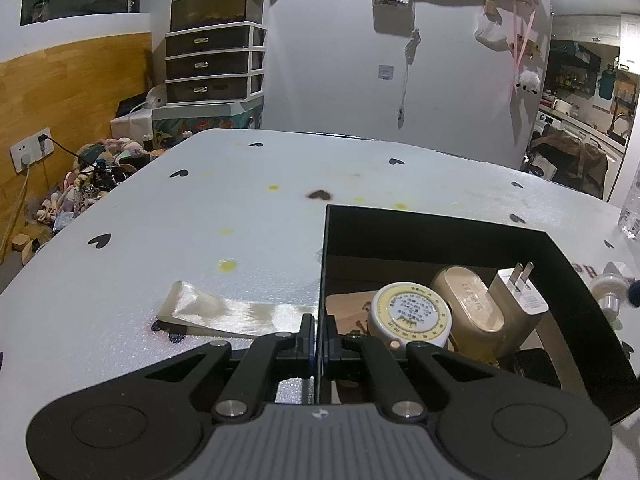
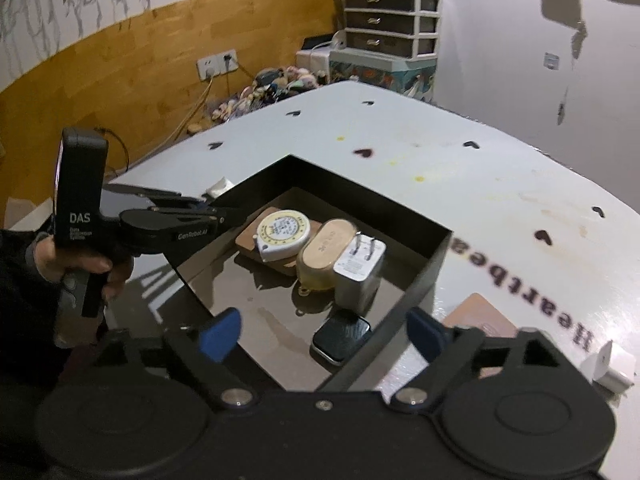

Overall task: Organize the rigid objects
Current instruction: 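Move the right tool to the white round object and grasp it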

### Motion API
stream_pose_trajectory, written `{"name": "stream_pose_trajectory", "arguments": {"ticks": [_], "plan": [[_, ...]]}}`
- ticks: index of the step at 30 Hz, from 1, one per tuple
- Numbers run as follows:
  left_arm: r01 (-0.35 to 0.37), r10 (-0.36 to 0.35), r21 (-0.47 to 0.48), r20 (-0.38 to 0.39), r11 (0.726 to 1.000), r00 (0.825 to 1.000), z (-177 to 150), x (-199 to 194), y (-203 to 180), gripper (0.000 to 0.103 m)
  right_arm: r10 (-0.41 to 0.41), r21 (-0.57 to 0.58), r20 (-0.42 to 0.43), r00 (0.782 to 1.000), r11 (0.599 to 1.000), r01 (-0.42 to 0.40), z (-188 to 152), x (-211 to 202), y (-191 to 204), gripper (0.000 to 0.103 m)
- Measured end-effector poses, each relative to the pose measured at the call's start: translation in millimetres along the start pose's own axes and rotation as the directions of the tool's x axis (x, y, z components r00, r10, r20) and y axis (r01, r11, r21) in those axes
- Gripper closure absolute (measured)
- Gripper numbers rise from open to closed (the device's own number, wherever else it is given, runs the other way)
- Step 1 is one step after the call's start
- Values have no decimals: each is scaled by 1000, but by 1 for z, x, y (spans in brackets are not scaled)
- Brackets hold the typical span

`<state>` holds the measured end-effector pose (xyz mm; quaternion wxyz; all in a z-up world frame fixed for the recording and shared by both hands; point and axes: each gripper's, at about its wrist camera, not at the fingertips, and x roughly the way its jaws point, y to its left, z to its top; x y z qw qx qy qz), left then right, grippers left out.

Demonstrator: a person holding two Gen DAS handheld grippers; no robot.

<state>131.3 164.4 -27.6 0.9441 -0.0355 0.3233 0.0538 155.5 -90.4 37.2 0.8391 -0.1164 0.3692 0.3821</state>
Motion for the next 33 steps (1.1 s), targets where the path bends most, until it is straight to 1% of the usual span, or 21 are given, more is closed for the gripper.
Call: {"name": "stream_pose_trajectory", "arguments": {"ticks": [3, 11, 16, 21, 23, 25, 27, 28, 29, 30, 32, 33], "plan": [[-5, 5, 2, -1, 1000, 1000, 0, 0, -1, 100, -33, 13, 23, 999, 999, 33, -7, -8, -5, 3], [-14, 14, -2, 1, 1000, 1000, 0, 0, -3, 100, -126, 41, 72, 989, 992, 123, -36, -26, -23, 1], [-13, 13, -7, 5, 1000, 1000, -1, 0, -2, 100, -156, 49, 98, 983, 987, 152, -55, -31, -36, 0], [-12, 12, -9, 5, 1000, 1000, -1, 0, -2, 100, -212, 122, 78, 974, 972, 201, -68, -25, -57, 0], [-12, 12, -7, 5, 1000, 1000, -1, 0, -2, 100, -237, 165, 71, 969, 961, 223, -72, -22, -68, 0], [-12, 12, -9, 5, 1000, 1000, -1, 0, -2, 100, -245, 215, 66, 967, 950, 226, -74, -20, -78, 1], [-13, 13, -7, 5, 1000, 1000, -1, 0, -2, 100, -253, 270, 65, 965, 936, 227, -75, -16, -89, 9], [-12, 12, -7, 5, 1000, 1000, -1, 0, -2, 100, -256, 301, 63, 965, 926, 226, -75, -13, -94, 11], [-12, 12, -8, 5, 1000, 1000, -1, 0, -2, 100, -250, 328, 60, 966, 919, 218, -75, -10, -100, 15], [-12, 12, -8, 5, 1000, 1000, -1, 0, -2, 100, -240, 355, 59, 969, 912, 204, -75, -7, -104, 18], [-11, 11, -8, 5, 1000, 1000, -1, 0, -2, 100, -221, 424, 47, 974, 887, 181, -75, 0, -114, 27], [-10, 10, -9, 5, 1000, 1000, -1, 0, -2, 100, -214, 468, 38, 976, 867, 172, -75, 5, -121, 30]]}}
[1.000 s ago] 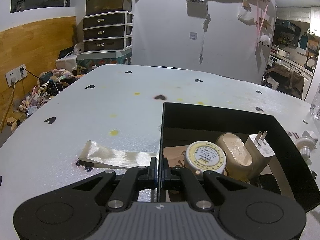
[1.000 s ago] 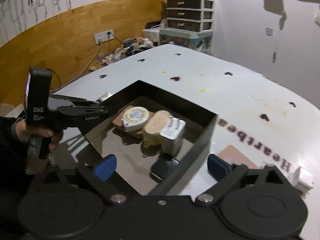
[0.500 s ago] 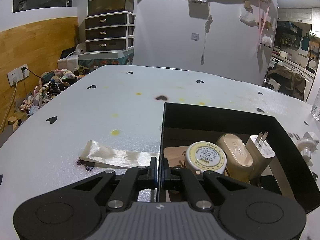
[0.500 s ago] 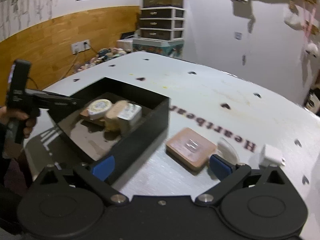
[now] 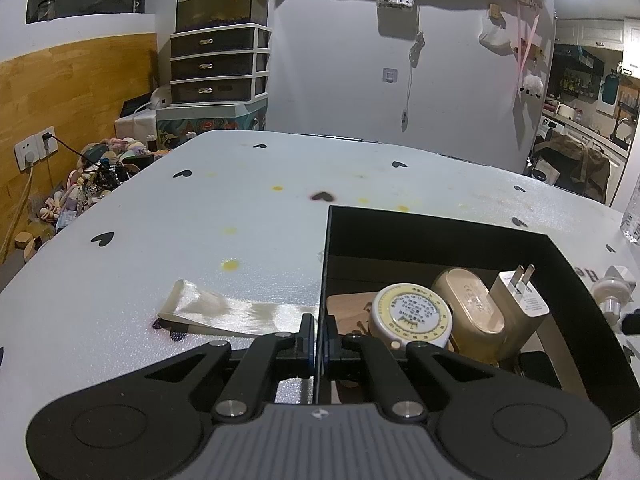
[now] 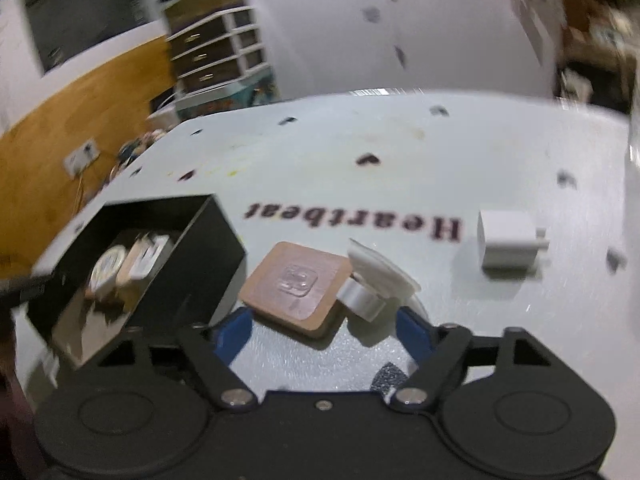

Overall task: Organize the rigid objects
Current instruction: 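Move the right tool to the white round object and grasp it, then carry the white round object into the black box and release it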

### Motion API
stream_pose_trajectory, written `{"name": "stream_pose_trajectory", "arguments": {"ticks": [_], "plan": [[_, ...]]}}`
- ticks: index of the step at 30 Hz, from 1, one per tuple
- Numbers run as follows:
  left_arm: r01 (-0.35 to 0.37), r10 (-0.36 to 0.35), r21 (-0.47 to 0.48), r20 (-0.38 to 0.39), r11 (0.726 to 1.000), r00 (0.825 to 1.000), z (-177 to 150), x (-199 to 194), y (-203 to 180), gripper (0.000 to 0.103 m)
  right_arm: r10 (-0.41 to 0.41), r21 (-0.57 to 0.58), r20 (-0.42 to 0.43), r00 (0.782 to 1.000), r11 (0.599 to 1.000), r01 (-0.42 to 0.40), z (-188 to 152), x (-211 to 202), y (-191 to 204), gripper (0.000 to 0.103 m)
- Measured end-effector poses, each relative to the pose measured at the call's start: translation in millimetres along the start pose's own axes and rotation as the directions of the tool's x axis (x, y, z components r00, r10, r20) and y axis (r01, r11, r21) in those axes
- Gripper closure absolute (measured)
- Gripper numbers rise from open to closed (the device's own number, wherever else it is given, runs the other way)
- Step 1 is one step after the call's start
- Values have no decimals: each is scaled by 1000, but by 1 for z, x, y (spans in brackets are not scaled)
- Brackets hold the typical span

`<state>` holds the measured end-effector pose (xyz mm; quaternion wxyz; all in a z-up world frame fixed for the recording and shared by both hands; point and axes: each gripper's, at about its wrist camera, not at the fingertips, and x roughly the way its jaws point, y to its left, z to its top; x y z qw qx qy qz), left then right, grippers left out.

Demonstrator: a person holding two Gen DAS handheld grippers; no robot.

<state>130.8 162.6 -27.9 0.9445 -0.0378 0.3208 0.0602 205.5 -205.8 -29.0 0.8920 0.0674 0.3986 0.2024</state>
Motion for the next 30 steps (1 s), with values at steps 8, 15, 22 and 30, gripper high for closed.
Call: {"name": "stream_pose_trajectory", "arguments": {"ticks": [8, 15, 22, 30], "plan": [[8, -8, -4, 1, 1000, 1000, 1, 0, -1, 100, -62, 183, 19, 998, 981, 58, 8, 26, -24, 50], [8, -8, -4, 1, 1000, 1000, 1, 0, 0, 100, -71, 217, 30, 997, 974, 62, 11, 29, -34, 59], [8, -8, -4, 1, 1000, 1000, 1, 0, 0, 99, -66, 195, 40, 997, 979, 57, 12, 23, -31, 59], [10, -10, -7, 1, 1000, 1000, 0, 0, 0, 99, 35, 60, 144, 989, 997, -44, 27, -19, 7, 59]]}}
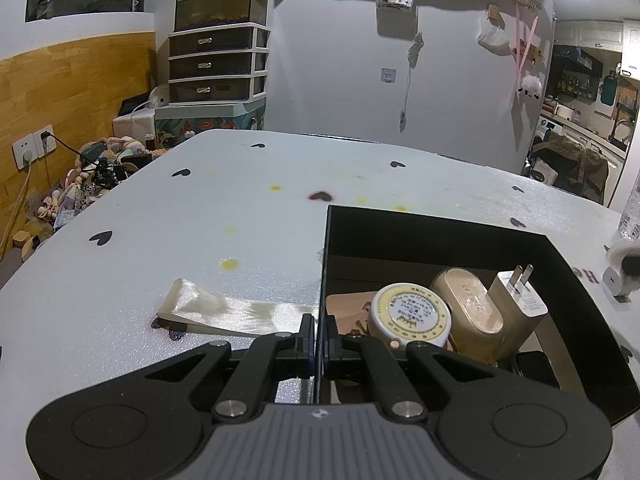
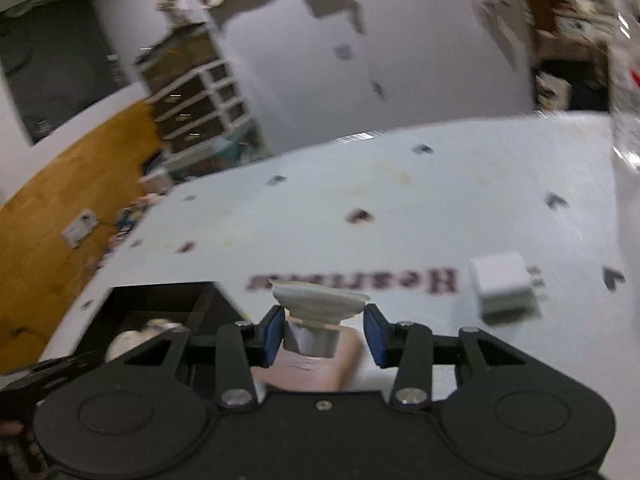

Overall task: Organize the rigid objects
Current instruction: 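Carry the white round object into the black box and release it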

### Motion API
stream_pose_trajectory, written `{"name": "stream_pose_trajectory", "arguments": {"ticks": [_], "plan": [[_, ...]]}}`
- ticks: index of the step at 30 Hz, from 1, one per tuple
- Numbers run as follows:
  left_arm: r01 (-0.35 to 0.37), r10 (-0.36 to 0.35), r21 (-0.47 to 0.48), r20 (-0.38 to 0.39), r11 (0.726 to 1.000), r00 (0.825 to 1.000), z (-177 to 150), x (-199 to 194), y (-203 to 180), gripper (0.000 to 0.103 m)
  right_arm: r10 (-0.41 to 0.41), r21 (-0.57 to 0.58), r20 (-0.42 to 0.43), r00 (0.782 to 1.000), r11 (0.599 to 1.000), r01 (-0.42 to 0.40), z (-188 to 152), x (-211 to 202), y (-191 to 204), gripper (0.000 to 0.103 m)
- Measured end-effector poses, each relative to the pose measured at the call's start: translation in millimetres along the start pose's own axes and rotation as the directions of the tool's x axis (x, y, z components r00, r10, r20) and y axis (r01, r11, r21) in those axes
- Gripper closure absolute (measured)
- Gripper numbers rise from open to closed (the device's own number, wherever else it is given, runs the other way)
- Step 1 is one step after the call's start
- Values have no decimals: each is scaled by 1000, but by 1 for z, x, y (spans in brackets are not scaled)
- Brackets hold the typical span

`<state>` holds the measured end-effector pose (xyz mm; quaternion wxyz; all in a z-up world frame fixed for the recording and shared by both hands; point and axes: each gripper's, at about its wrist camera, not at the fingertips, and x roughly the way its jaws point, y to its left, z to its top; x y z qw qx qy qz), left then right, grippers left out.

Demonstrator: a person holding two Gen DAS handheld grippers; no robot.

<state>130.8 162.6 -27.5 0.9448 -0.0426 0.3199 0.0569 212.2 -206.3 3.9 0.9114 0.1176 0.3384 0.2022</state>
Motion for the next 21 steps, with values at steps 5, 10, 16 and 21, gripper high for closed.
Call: {"name": "stream_pose_trajectory", "arguments": {"ticks": [5, 10, 16, 21], "plan": [[-1, 1, -2, 1, 1000, 1000, 0, 1, 0, 100, 112, -131, -1, 994, 985, -112, 5, -14, 43, 59], [2, -2, -1, 1, 1000, 1000, 0, 1, 0, 99, 182, -248, -73, 981, 949, -195, 1, -8, 84, 59], [3, -3, 3, 5, 1000, 1000, -1, 1, 1, 99, 219, -346, -235, 947, 891, -293, -14, 17, 126, 59], [17, -17, -12, 2, 1000, 1000, 0, 2, 3, 99, 214, -412, -338, 917, 842, -348, -29, 41, 156, 59]]}}
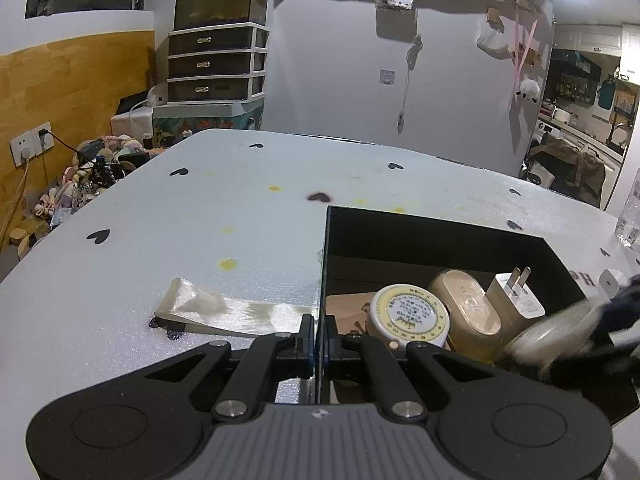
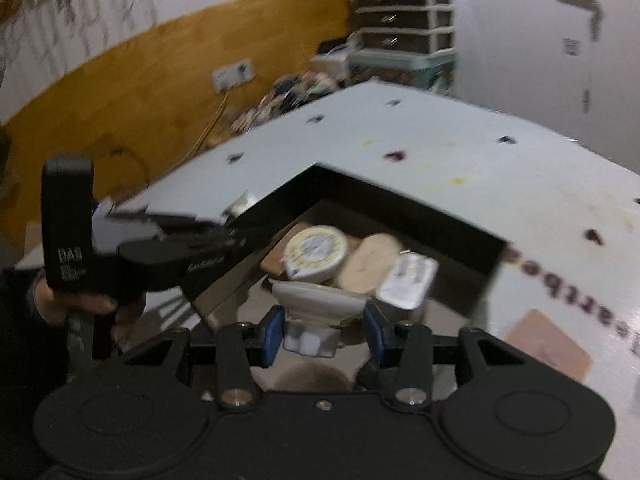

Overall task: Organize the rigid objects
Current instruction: 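Carry the white round object into the black box and release it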

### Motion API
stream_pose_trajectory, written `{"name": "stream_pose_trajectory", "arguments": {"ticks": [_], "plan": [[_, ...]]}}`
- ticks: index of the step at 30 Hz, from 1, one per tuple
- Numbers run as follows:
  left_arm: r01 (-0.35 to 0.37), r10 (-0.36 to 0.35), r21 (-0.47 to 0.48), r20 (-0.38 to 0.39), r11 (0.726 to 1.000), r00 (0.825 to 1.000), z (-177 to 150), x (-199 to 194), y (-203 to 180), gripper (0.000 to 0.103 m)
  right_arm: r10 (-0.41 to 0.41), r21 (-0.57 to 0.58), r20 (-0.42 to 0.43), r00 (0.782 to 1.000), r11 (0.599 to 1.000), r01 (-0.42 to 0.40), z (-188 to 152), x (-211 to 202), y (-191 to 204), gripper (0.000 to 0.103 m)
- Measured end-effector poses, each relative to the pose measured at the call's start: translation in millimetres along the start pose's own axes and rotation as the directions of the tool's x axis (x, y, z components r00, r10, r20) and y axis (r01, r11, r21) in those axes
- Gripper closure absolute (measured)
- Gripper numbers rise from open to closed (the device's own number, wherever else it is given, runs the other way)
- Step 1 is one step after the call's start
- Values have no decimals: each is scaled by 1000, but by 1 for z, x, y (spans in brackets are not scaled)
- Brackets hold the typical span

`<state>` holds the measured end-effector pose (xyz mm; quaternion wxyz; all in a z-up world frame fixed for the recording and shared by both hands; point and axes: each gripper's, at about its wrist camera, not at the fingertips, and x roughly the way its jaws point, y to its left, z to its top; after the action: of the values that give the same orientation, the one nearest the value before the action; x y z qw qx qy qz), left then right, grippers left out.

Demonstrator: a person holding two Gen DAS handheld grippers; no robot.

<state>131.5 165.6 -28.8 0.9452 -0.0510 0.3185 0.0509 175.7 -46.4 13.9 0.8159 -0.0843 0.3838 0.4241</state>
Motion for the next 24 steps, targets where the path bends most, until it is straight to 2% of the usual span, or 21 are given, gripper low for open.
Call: {"name": "stream_pose_trajectory", "arguments": {"ticks": [4, 8, 15, 17, 18, 20, 24], "plan": [[1, -1, -2, -10, 1000, 1000, 2, 0, 0, 99, 51, -31, -70, 996, 998, -53, 1, 21, 13, 59], [5, -5, -3, -16, 1000, 1000, 3, 1, 1, 99, 50, -60, -100, 994, 997, -56, 5, 36, 20, 59], [2, -2, -11, -20, 1000, 1000, 3, 1, 1, 99, 98, -19, -118, 988, 995, -101, 15, 48, 24, 58], [1, -2, -13, -20, 1000, 1000, 2, 1, 1, 99, 121, 15, -122, 985, 993, -120, 16, 53, 23, 57], [1, -1, -13, -20, 1000, 1000, 3, 1, 2, 99, 130, 39, -125, 984, 991, -126, 16, 55, 22, 53], [0, 0, -12, -22, 1000, 1000, 3, 1, 1, 99, 115, 48, -124, 986, 993, -110, 16, 57, 22, 48], [0, 0, -13, -21, 1000, 1000, 3, 2, 2, 99, 116, 63, -129, 985, 992, -109, 14, 55, 19, 47]]}}
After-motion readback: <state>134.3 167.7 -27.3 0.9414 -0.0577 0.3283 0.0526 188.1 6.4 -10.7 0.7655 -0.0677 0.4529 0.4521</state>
